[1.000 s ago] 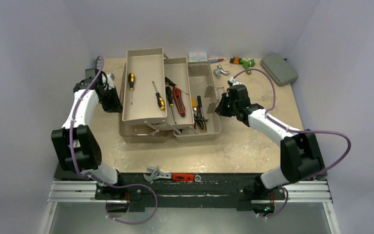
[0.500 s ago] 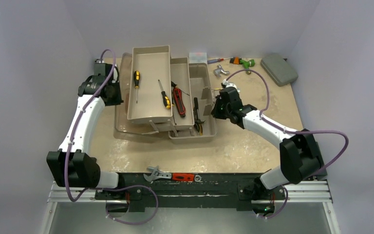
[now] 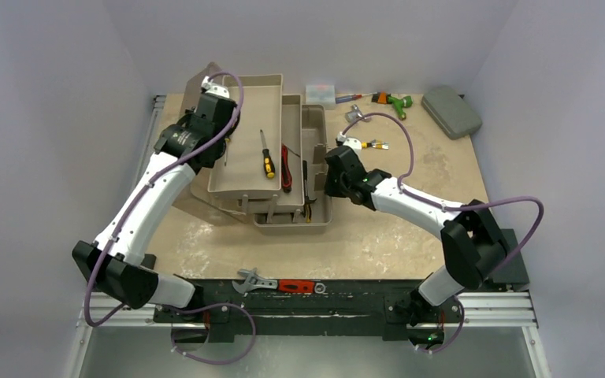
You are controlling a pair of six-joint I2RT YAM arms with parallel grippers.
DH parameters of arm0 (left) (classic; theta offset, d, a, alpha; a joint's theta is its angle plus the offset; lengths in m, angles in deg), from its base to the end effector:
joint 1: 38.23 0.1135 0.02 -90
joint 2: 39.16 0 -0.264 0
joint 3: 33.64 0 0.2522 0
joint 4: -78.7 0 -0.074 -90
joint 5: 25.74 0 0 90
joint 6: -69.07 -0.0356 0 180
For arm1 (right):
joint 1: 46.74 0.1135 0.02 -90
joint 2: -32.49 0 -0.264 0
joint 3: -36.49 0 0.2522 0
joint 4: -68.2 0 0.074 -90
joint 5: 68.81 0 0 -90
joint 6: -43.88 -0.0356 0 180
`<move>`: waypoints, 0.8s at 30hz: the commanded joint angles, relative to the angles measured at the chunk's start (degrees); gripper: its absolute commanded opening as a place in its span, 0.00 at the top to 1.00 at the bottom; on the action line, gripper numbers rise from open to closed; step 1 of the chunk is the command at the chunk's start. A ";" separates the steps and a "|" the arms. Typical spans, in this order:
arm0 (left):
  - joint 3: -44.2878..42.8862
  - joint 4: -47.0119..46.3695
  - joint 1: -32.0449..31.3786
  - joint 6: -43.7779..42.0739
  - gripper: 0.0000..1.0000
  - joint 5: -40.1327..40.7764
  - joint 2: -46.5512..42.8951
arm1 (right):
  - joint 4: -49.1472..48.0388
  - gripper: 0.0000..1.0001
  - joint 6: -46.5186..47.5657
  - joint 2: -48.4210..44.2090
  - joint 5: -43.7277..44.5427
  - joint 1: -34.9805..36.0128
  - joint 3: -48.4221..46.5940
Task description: Pack the tool kit
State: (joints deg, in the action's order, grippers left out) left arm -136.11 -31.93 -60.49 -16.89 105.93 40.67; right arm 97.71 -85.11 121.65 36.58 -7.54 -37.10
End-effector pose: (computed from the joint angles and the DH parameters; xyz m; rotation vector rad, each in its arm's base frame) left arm 0.2636 -0.0823 0.3972 0.0203 2.2115 0.6131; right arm 0.2660 0.2048 0.2331 0.1268 2.3478 0.3658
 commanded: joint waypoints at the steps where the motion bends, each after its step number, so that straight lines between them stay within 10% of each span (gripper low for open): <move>1: -5.51 -5.85 -6.76 -4.59 1.00 17.40 0.14 | -2.61 1.00 -2.91 1.94 -2.56 3.96 -4.56; 5: -7.23 -7.39 -13.06 -8.76 1.00 22.77 1.96 | -3.53 0.99 -2.17 1.97 -2.80 4.74 -4.70; 15: -10.71 -11.24 -23.92 -15.88 1.00 33.45 9.33 | 1.18 0.60 0.35 -5.73 2.37 4.58 -5.22; 24: -22.41 8.44 -30.06 2.72 0.96 29.83 19.12 | 1.54 0.37 0.93 -20.27 6.30 1.39 2.30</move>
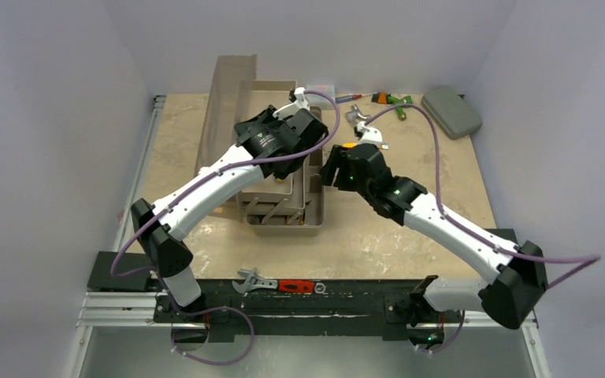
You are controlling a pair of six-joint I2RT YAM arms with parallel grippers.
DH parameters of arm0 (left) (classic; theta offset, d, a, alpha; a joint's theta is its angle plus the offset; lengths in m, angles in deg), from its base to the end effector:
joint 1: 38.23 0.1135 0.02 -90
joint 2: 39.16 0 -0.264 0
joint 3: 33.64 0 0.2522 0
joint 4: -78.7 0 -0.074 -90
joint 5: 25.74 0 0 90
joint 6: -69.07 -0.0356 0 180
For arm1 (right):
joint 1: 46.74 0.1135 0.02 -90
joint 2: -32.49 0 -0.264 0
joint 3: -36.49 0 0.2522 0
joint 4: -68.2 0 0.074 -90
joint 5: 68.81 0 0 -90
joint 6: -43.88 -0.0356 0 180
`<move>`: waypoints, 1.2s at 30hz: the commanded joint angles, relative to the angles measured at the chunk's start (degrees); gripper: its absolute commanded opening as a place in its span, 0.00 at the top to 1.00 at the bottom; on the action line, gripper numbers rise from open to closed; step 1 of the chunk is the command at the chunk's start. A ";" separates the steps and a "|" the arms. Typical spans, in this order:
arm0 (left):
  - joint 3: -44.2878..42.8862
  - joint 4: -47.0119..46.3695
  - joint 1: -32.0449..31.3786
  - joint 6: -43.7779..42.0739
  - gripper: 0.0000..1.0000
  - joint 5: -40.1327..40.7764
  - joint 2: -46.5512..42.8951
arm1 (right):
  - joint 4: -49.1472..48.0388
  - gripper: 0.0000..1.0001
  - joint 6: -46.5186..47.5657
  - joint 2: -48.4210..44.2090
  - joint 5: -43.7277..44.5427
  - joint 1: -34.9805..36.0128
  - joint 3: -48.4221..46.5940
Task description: Pack the tool kit
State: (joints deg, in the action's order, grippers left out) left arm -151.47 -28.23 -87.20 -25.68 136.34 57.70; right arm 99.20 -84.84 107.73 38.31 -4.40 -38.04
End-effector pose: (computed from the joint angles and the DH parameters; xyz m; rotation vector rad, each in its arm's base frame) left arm 0.2482 -0.2337 0.3988 0.4324 1.8981 1.0291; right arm 0.2265 0.1922 0.3089 0.1117 2.1395 0.5294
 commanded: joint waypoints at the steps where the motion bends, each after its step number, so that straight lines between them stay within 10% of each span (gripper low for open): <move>1: -7.89 6.56 -3.78 13.43 0.94 -1.24 3.10 | 0.20 0.35 0.66 -8.45 5.11 -2.56 4.50; 14: -7.47 4.66 -5.26 26.49 0.57 -30.70 0.72 | 4.07 0.15 2.77 -20.81 7.39 -10.06 7.29; 36: 1.51 -11.29 3.41 32.57 0.49 -74.25 -16.92 | 8.70 0.14 5.41 -13.75 -6.43 -13.26 0.46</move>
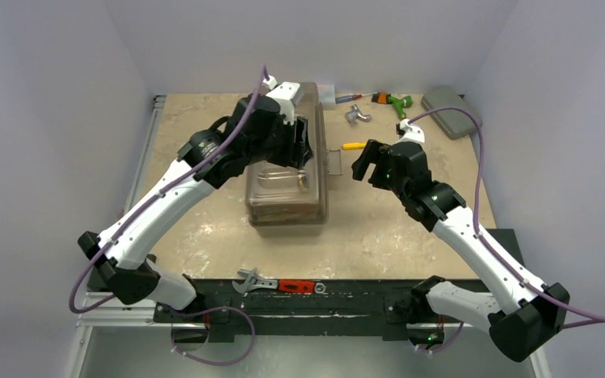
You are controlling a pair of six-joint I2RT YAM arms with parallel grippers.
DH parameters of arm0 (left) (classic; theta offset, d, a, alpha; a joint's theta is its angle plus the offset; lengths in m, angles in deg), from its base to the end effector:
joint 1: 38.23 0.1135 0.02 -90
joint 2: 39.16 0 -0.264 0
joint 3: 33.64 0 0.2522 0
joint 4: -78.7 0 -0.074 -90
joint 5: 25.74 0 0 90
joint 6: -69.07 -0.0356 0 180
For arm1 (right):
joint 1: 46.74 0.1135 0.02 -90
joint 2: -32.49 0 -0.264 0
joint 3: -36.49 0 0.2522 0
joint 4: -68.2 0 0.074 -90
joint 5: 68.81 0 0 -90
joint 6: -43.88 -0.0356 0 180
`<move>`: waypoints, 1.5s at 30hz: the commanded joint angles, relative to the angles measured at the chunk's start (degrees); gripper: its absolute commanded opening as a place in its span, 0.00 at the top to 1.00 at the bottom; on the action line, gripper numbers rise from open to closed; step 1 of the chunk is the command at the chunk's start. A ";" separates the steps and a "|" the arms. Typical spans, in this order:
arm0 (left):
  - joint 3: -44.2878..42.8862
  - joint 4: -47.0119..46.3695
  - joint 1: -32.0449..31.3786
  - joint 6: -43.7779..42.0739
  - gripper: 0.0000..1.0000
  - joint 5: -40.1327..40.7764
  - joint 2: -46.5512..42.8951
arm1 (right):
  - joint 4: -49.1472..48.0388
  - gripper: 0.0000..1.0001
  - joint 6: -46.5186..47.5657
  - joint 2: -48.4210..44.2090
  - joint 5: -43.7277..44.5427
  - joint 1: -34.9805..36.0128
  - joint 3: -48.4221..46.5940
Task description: Pack the tool kit
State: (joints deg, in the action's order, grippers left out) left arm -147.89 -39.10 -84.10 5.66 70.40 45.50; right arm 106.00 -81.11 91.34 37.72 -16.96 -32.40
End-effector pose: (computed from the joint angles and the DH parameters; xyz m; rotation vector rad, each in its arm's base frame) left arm 0.2164 -0.2176 0.4419 0.3049 2.1808 -0.6168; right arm 0.2025 0.1042 0.3330 0.2729 2.0405 0.4116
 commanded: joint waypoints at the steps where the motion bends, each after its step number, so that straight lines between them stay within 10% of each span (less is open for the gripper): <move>1: -2.56 -0.08 0.31 1.10 0.49 -8.65 -5.50 | 1.53 0.14 1.67 2.82 -6.68 -0.72 -5.25; 8: 3.62 -1.61 6.06 1.58 0.47 -9.37 -11.32 | -4.35 0.09 2.51 4.92 -15.90 -0.73 -6.81; 16: 14.76 -3.98 13.86 3.01 0.16 -9.80 -17.87 | -11.49 0.03 1.35 14.78 -33.30 -0.69 -10.69; 29: 13.12 3.46 27.65 0.14 0.14 -11.87 -14.22 | -18.58 0.15 -6.35 30.24 -34.16 11.92 -16.75; 45: 0.09 10.39 31.18 -10.36 0.14 -13.18 3.67 | -23.29 0.19 -9.66 20.98 -31.97 -12.96 3.96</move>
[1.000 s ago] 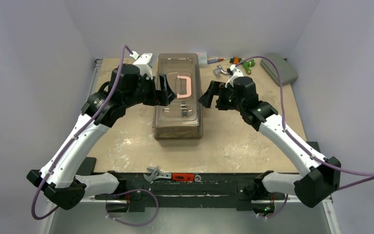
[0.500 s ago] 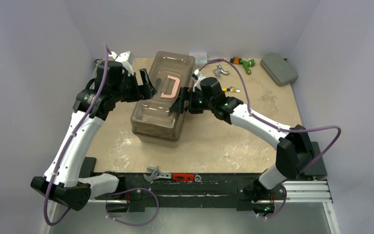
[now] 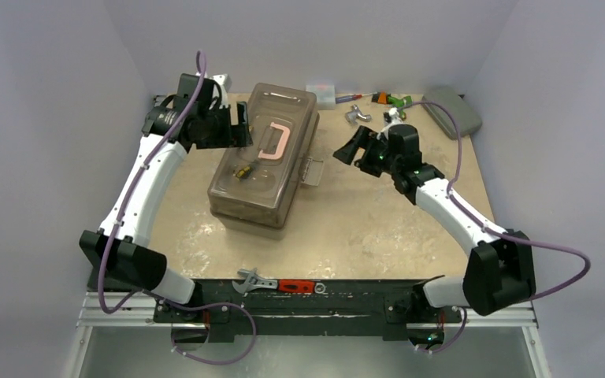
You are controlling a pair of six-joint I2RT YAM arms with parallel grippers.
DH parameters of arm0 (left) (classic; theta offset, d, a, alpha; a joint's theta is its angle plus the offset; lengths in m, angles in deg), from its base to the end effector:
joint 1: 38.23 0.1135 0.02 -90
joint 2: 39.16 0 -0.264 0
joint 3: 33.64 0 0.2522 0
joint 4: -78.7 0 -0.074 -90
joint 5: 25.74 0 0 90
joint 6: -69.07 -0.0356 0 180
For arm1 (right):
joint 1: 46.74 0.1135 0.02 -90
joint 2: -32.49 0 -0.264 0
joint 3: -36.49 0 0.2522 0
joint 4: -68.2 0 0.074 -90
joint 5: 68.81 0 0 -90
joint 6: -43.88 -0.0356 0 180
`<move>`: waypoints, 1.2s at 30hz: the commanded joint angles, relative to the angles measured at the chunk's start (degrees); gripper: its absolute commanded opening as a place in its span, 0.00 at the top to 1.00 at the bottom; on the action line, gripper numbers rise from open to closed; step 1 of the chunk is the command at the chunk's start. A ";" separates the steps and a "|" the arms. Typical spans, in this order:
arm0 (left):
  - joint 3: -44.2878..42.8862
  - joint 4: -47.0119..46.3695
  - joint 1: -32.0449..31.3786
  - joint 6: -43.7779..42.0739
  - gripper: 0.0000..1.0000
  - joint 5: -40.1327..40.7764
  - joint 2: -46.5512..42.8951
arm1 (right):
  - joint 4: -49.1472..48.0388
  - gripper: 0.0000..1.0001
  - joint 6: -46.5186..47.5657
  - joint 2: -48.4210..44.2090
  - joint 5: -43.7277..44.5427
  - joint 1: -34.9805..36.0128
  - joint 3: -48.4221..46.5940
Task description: Pack the tool kit
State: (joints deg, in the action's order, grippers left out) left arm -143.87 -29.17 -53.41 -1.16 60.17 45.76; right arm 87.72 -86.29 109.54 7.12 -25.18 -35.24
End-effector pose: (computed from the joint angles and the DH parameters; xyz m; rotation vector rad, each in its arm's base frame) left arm 0.2884 -0.0809 0.4044 -0.0627 2.4172 -0.3697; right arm 0.2855 0.1221 0.3018 0.1770 2.1091 0.9152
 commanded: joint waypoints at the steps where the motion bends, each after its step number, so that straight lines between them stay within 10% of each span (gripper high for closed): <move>1: -4.46 0.39 0.58 -3.70 0.14 -3.62 4.42 | -7.89 0.22 -5.50 4.04 -3.14 -6.00 8.25; 4: -5.25 -0.26 0.85 -3.71 0.15 -4.66 6.48 | -12.59 0.39 -6.66 10.17 -8.19 -7.47 9.08; 9: 1.16 -6.33 0.85 -3.34 0.15 -8.09 5.72 | -23.16 1.00 -10.21 23.20 -19.50 -7.42 6.23; 26: 9.55 -12.87 1.34 -1.47 0.16 -16.13 6.91 | -83.94 1.00 -48.56 45.90 -33.70 0.85 -0.61; 36: 7.00 -8.22 1.39 -0.91 0.19 -19.08 12.88 | -66.05 1.00 -36.28 32.77 -30.74 1.44 2.33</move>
State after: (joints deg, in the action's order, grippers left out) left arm -139.34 -47.66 -50.99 -4.06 47.86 53.81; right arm 21.15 -127.42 153.41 -24.18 -25.42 -30.72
